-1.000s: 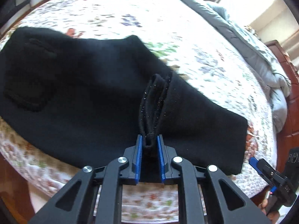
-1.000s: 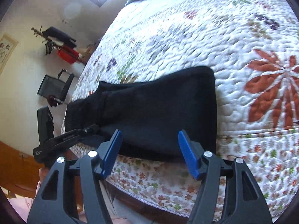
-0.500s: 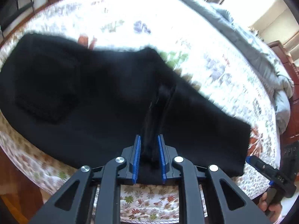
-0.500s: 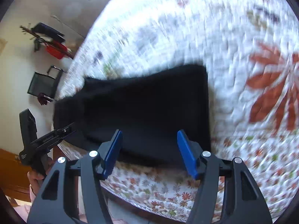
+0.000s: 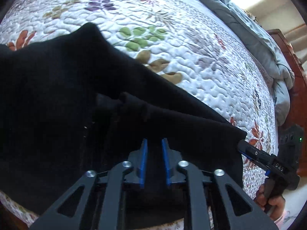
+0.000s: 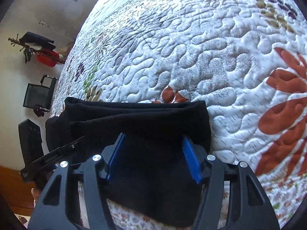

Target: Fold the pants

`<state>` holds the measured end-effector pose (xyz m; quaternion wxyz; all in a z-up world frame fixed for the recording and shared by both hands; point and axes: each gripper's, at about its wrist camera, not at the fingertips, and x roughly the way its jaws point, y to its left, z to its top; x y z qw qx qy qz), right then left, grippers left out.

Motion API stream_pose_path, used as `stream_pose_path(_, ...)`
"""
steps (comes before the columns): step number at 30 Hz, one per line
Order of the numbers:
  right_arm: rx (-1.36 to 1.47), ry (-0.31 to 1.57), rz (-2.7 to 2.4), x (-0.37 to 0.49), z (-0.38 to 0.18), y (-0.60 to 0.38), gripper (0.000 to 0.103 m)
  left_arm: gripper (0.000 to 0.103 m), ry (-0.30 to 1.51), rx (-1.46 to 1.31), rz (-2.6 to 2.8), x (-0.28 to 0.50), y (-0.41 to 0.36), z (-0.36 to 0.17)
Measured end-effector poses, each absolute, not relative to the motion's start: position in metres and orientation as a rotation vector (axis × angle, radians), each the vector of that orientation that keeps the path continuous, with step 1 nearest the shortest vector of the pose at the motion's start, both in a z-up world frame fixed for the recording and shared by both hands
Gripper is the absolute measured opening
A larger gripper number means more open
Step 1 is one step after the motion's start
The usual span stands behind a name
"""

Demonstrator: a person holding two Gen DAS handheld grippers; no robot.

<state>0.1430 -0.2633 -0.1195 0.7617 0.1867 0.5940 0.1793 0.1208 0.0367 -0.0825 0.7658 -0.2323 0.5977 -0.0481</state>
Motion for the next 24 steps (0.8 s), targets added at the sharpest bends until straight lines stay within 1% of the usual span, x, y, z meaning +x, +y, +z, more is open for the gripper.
stream_pose_path(4,0.418,1.277,0.401,0.136,-0.110,-0.267,0.062,0.013,1.312,-0.499,-0.115,0.120,0.035,-0.076)
stream_pose_path(5,0.416,1.266,0.402,0.129,-0.103,-0.269,0.062,0.017,1.309,-0.493,-0.108,0.117,0.035,-0.071)
stream_pose_path(6,0.407,1.261,0.402,0.121,-0.097,-0.270,0.062,0.025,1.303,-0.482,-0.097,0.115,0.034,-0.069)
stream_pose_path(7,0.395,1.254,0.402,0.109,-0.091,-0.272,0.063,0.031,1.283,-0.462,-0.089,0.107,0.035,-0.061)
stream_pose_path(8,0.390,1.251,0.403,0.100,-0.088,-0.273,0.064,0.045,1.258,-0.448,-0.088,0.098,0.035,-0.054)
stream_pose_path(9,0.390,1.252,0.408,0.087,-0.086,-0.275,0.065,0.051,1.240,-0.437,-0.088,0.093,0.033,-0.051)
stream_pose_path(12,0.408,1.283,0.395,0.063,-0.098,-0.278,0.065,0.051,1.243,-0.377,-0.097,0.076,0.025,-0.055)
stream_pose_path(14,0.426,1.297,0.376,0.061,-0.113,-0.280,0.064,0.051,1.268,-0.368,-0.095,0.076,0.019,-0.073)
stream_pose_path(16,0.451,1.295,0.364,0.066,-0.121,-0.283,0.064,0.051,1.255,-0.296,-0.084,0.077,0.009,-0.073)
stream_pose_path(20,0.410,1.288,0.350,0.064,-0.099,-0.279,0.065,0.051,1.239,-0.303,-0.096,0.069,0.014,-0.055)
stream_pose_path(21,0.396,1.274,0.363,0.059,-0.091,-0.275,0.069,0.051,1.225,-0.313,-0.090,0.063,0.021,-0.049)
stream_pose_path(22,0.395,1.263,0.385,0.055,-0.083,-0.270,0.070,0.052,1.211,-0.323,-0.084,0.056,0.030,-0.043)
stream_pose_path(24,0.385,1.249,0.424,0.048,-0.073,-0.258,0.070,0.058,1.192,-0.336,-0.060,0.039,0.054,-0.034)
